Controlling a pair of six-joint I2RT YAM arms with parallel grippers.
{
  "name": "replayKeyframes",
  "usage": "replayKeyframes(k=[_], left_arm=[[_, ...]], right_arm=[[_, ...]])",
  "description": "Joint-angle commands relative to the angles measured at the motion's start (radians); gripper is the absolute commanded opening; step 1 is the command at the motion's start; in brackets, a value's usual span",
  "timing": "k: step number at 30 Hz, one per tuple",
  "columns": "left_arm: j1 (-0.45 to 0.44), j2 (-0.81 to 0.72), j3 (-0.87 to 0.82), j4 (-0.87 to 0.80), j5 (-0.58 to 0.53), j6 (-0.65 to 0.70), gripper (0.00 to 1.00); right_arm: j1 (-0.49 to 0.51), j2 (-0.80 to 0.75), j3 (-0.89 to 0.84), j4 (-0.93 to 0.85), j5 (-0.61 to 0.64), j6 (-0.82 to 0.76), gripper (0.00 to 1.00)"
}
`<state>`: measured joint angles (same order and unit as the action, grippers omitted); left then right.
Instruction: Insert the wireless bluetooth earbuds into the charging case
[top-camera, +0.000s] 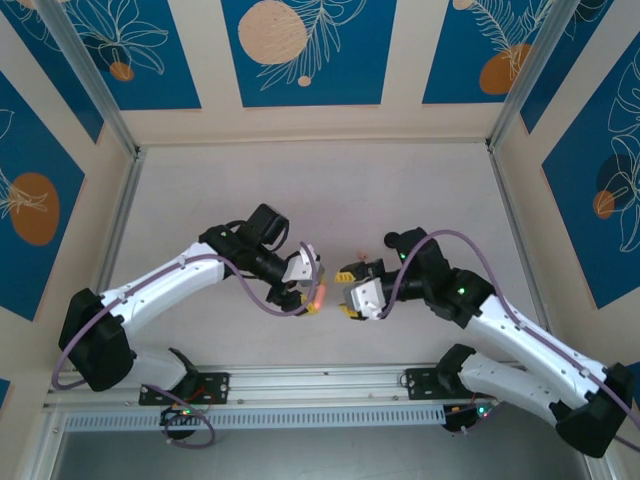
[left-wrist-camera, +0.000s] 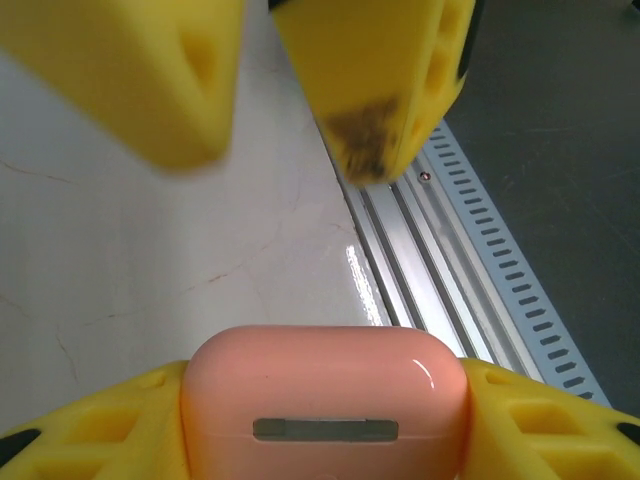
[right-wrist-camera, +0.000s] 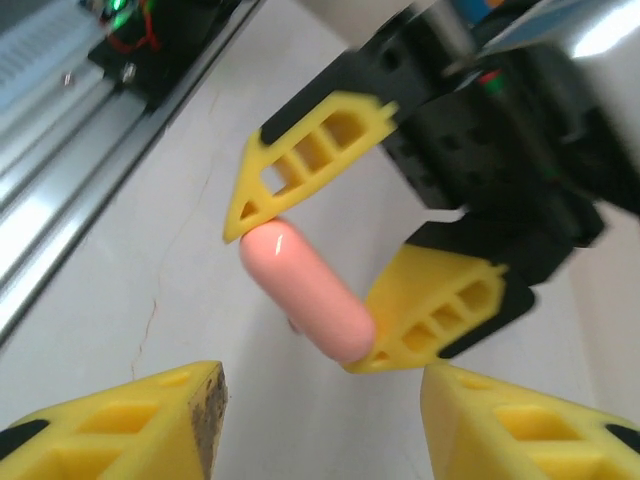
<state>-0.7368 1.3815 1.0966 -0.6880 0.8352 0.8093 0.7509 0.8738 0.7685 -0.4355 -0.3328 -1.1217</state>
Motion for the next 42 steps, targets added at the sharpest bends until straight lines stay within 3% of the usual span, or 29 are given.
replayKeyframes(k=[1,19,33,37,42], left_arm=[[0.010,-0.022,0.005,-0.005,0.052,0.001,0.49],[0.010,-0.013,0.028,-0.008,0.087,-0.007,0.48],[0.009,-0.018,0.043,-0.025,0.084,-0.004,0.48],[0.009,-0.027,0.036,-0.021,0.045,-0.001,0.56],[0.011,-0.054,0.022,0.009,-0.008,-0.012,0.79]], right_arm=[[0.033,0.025,0.041,-0.023,0.071,-0.219,0.54],[0.115,0.172,0.117,0.015,0.034,-0.333,0.46],[0.130,0.246,0.179,-0.034,0.002,-0.376,0.17],[0.120,0.244,0.188,-0.054,-0.011,-0.364,0.13],[0.094,0.245,0.182,-0.066,-0.041,-0.313,0.10]])
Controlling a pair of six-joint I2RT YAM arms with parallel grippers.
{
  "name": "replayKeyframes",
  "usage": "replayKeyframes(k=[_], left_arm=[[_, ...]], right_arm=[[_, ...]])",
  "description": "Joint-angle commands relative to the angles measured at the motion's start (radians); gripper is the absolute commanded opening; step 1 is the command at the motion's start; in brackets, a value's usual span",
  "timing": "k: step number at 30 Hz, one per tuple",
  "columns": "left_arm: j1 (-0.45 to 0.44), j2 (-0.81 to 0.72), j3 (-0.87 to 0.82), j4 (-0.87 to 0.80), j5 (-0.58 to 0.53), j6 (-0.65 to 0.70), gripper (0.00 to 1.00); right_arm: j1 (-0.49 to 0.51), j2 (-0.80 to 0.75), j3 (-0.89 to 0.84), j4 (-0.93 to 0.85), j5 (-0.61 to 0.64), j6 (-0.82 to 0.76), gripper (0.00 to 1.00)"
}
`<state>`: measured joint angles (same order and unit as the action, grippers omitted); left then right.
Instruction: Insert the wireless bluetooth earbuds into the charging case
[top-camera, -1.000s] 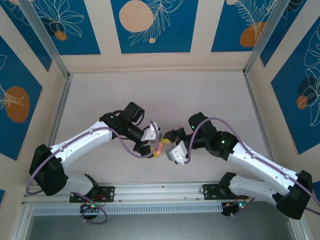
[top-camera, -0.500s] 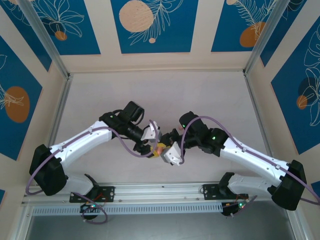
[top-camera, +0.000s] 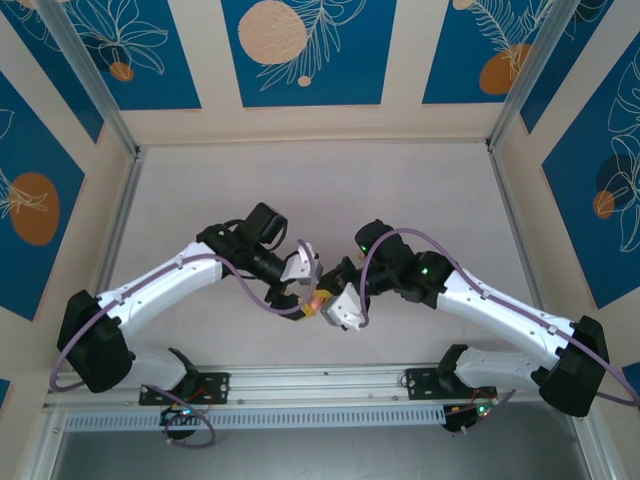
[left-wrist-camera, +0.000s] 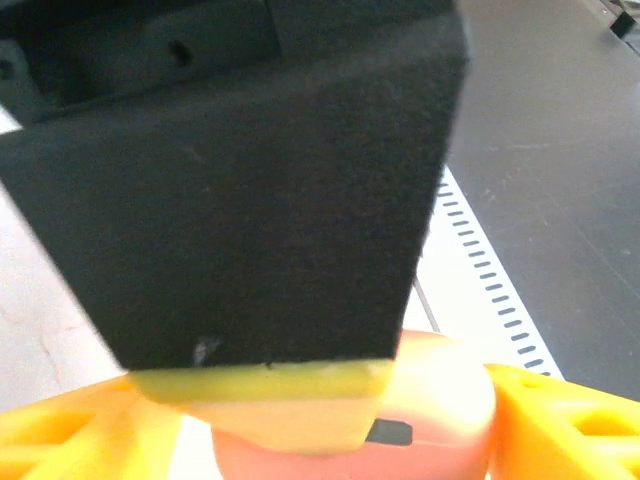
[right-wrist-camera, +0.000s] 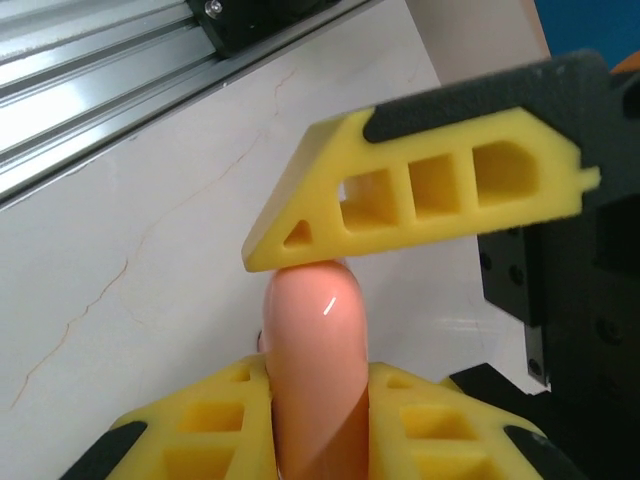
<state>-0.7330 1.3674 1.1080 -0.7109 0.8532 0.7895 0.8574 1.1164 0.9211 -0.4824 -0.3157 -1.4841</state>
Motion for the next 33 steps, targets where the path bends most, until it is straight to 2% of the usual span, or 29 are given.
replayKeyframes(k=[1,6,17,22,33], left_arm=[[0.007,-0.049,0.005,0.046,-0.036,0.001,0.80],[0.008,-0.118,-0.043,0.115,-0.100,-0.023,0.85],[0.008,-0.259,-0.144,0.226,-0.295,-0.052,0.84],[0.008,-0.255,-0.139,0.205,-0.337,-0.039,0.82],[0.003,-0.217,-0.090,0.122,-0.360,0.015,0.75]], right_arm=[[-0.020,0.003,0.028,-0.020,-0.065,0.065,0.10],[-0.084,0.003,0.016,-0.026,-0.150,0.189,0.09],[-0.252,0.005,-0.071,0.103,-0.305,0.568,0.10],[-0.274,0.027,-0.089,0.163,-0.327,0.685,0.09],[-0.262,0.080,-0.061,0.206,-0.387,0.796,0.09]])
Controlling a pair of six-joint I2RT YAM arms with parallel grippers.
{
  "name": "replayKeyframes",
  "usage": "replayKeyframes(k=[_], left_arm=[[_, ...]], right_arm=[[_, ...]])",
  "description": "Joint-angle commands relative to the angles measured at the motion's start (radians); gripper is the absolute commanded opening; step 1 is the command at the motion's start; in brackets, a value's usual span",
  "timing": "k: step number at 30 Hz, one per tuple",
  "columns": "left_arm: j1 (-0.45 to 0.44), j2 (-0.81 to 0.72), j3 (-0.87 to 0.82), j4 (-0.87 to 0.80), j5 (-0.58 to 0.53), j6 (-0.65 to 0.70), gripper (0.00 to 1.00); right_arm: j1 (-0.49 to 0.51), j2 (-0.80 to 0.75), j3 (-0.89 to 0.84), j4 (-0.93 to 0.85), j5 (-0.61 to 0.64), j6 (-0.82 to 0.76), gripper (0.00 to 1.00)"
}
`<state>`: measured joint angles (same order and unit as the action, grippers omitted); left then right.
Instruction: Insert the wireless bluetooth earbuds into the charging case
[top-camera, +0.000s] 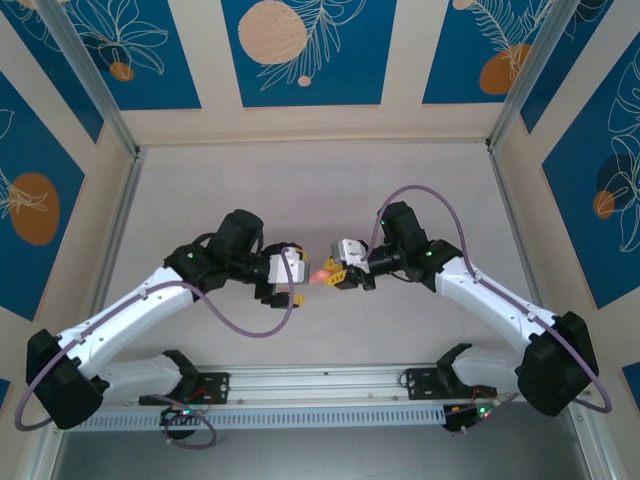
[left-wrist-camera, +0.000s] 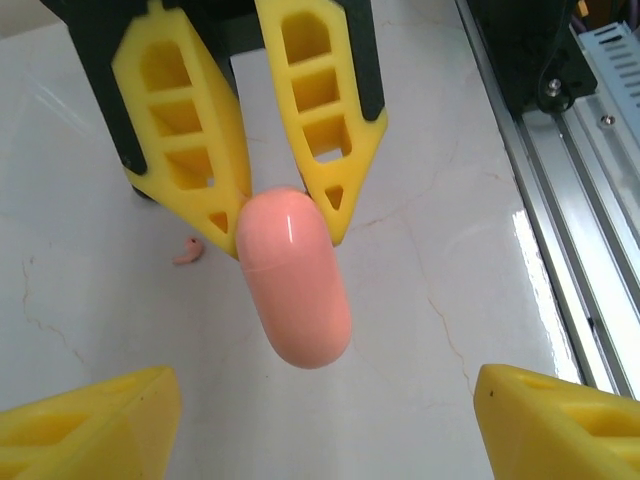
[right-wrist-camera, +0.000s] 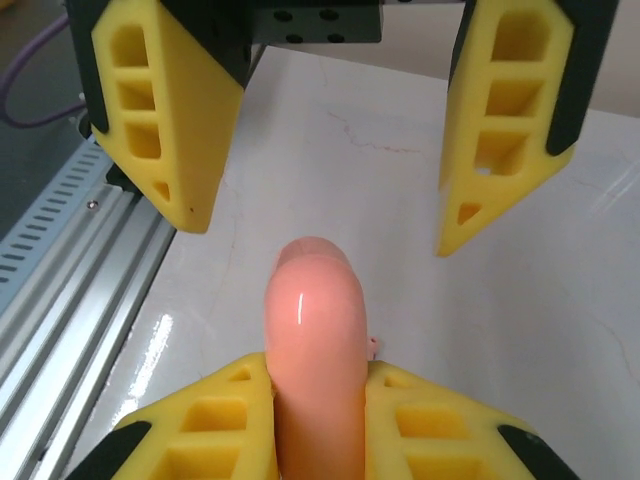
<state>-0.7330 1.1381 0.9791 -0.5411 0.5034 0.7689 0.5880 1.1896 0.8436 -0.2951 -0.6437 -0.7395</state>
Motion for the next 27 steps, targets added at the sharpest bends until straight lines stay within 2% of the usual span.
replayKeyframes(k=[1,9,14,24,27], left_arm=[[0.001,0.015,0.042,-0.051,-0.010,0.039,0.75],[-0.015,0.041,0.067,-0.042,-0.006,0.028,0.71],[-0.024,0.062,0.088,-0.041,0.041,0.005,0.52],[-0.027,0.076,0.101,-0.053,0.044,-0.020,0.34],[-0.028,0.082,0.105,-0.058,0.036,-0.026,0.25]], right_arm=[[0.011,0.008,0.016,0.023,-0.060,0.056,0.09],[0.031,0.022,0.014,0.059,-0.061,0.095,0.09],[0.045,0.034,0.011,0.093,-0.035,0.129,0.09],[0.068,0.033,0.007,0.134,0.034,0.154,0.09],[0.074,0.031,0.008,0.140,0.039,0.152,0.09]])
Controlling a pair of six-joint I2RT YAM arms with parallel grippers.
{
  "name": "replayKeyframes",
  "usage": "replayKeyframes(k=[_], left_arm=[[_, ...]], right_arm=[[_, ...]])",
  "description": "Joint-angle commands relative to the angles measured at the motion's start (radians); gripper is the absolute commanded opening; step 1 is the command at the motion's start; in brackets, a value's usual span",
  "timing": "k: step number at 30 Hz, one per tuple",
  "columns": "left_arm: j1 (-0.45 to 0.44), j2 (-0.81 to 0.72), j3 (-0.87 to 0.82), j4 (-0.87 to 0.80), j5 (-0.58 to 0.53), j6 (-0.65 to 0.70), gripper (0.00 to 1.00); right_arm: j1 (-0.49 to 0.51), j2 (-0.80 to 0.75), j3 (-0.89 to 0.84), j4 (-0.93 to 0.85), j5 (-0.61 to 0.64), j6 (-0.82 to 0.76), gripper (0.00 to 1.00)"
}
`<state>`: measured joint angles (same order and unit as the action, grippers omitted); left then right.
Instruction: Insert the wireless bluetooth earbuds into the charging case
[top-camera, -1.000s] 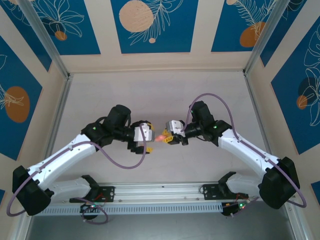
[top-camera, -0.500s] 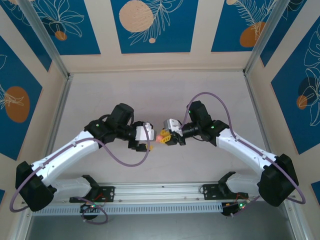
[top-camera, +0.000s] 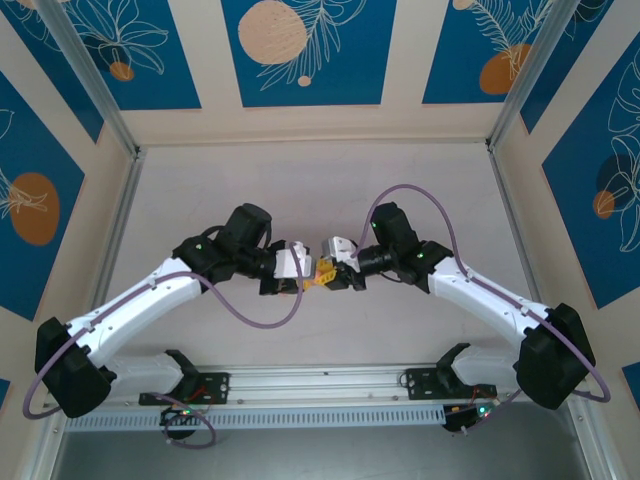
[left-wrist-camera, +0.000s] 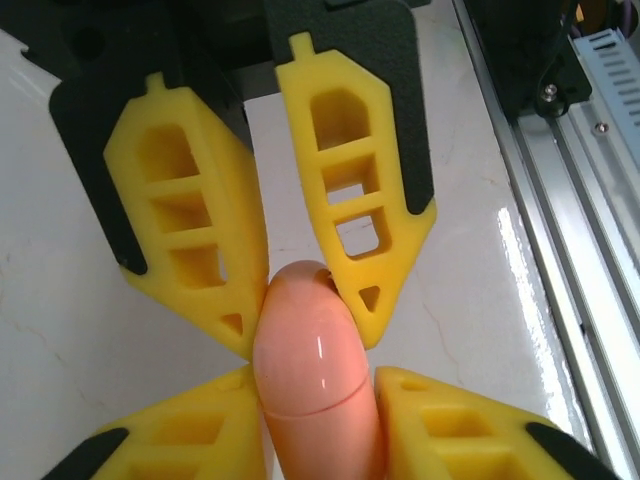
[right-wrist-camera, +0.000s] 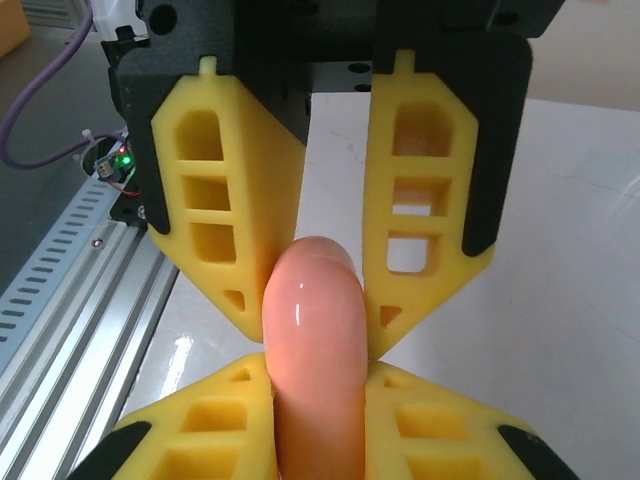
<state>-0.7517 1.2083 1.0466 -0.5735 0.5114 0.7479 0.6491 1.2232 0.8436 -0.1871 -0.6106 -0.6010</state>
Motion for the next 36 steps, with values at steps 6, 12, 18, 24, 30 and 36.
replayKeyframes(k=[6,12,18,24,30,36], left_arm=[[-0.003,0.011,0.007,0.013,0.034,-0.037,0.17],[0.031,-0.025,-0.119,0.283,0.166,-0.220,0.17],[0.046,-0.038,-0.191,0.457,0.226,-0.341,0.17],[0.074,-0.057,-0.238,0.576,0.230,-0.428,0.17],[0.093,-0.067,-0.294,0.709,0.277,-0.509,0.17],[0.098,-0.070,-0.310,0.759,0.310,-0.540,0.17]], right_arm=[[0.000,-0.031,-0.017,0.048,0.002,0.038,0.21],[-0.078,-0.099,-0.075,0.096,-0.078,0.146,0.44],[-0.115,-0.124,-0.091,0.116,-0.092,0.211,0.50],[-0.125,-0.151,-0.107,0.113,-0.196,0.219,0.58],[-0.135,-0.142,-0.098,0.129,-0.164,0.260,0.60],[-0.144,-0.108,-0.073,0.141,-0.148,0.281,0.59]])
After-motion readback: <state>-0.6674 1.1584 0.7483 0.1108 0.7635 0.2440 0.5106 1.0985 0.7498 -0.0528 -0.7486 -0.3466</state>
